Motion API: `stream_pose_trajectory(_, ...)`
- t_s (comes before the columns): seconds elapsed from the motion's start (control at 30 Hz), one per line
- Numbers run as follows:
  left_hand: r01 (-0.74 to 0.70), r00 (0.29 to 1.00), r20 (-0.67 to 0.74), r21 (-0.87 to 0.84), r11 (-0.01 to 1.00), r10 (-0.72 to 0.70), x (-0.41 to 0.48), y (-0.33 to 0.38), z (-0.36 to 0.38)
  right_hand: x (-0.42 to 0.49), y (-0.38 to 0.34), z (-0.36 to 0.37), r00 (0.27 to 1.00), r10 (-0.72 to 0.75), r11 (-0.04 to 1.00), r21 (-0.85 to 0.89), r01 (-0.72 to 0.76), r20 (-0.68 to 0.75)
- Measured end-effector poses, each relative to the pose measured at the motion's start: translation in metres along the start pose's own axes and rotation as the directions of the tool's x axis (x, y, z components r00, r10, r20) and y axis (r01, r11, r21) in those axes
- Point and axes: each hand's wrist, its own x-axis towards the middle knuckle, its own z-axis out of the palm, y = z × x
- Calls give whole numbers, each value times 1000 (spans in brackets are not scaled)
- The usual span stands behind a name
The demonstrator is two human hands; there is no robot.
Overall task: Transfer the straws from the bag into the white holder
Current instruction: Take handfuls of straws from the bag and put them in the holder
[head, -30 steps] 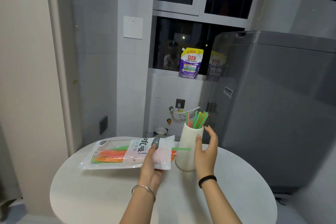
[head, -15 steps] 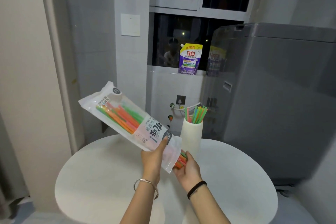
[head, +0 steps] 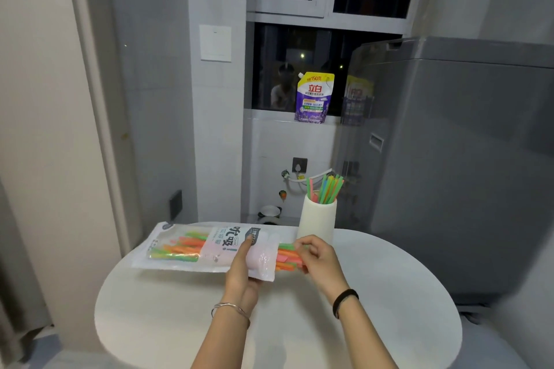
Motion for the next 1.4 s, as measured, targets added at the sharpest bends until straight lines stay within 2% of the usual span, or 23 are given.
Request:
stream_pose_trajectory(0.13,33,999,-19,-180,983,-37,6,6,-8,7,-3,-17,978,-82,993,73,98,-191)
stream_pose_trajectory(0.2,34,999,-20,-209,977,-39,7,8,-8,10,-2,-22,959,-52,975,195,109,-277)
stream_pose_trajectory(0.27,33,999,0,-177,984,-34,8,6,-7,9,-1,-21,965,24,943,326,65,-260)
stream_pose_trajectory(0.4,31,998,49,-126,992,-25,5,1,0,5,4,-7,988,136,880,468,-87,-73)
stream_pose_trajectory(0.47,37,997,75,-108,994,-28,3,-2,3,3,4,-2,988,154,903,410,-128,-32)
stream_pose_trajectory(0.57,33,997,71,-96,995,-27,1,-1,5,3,-3,-3,976,137,947,310,-80,-167)
stream_pose_trajectory(0.67,15,999,38,-140,990,-10,0,2,5,3,-10,-13,926,142,913,407,14,-350)
stream_pose_trajectory(0.73,9,1000,21,-164,986,-6,1,2,3,2,-12,-17,890,168,872,485,66,-423)
stream_pose_trajectory(0.8,22,999,29,-158,987,-18,1,1,4,0,-13,-15,899,158,867,493,71,-408)
stream_pose_trajectory(0.97,47,998,51,-127,991,-41,-1,-5,8,-3,-11,2,969,117,923,384,-25,-217)
stream_pose_trajectory(1.03,50,998,48,-136,989,-44,-1,-6,10,-2,-13,2,969,101,932,361,-13,-226)
stream_pose_trajectory(1.17,34,998,64,-176,984,-23,-1,-2,10,1,-18,-10,924,84,897,432,94,-374)
stream_pose_trajectory(1.27,16,997,72,-210,978,-1,1,0,9,2,-19,-18,898,34,890,423,172,-438)
stream_pose_trajectory(1.33,15,997,78,-216,976,2,1,0,10,3,-18,-19,905,-5,897,398,191,-425)
stream_pose_trajectory(1.4,33,995,104,-205,978,-12,-1,-3,14,3,-15,-18,942,-89,939,287,187,-323)
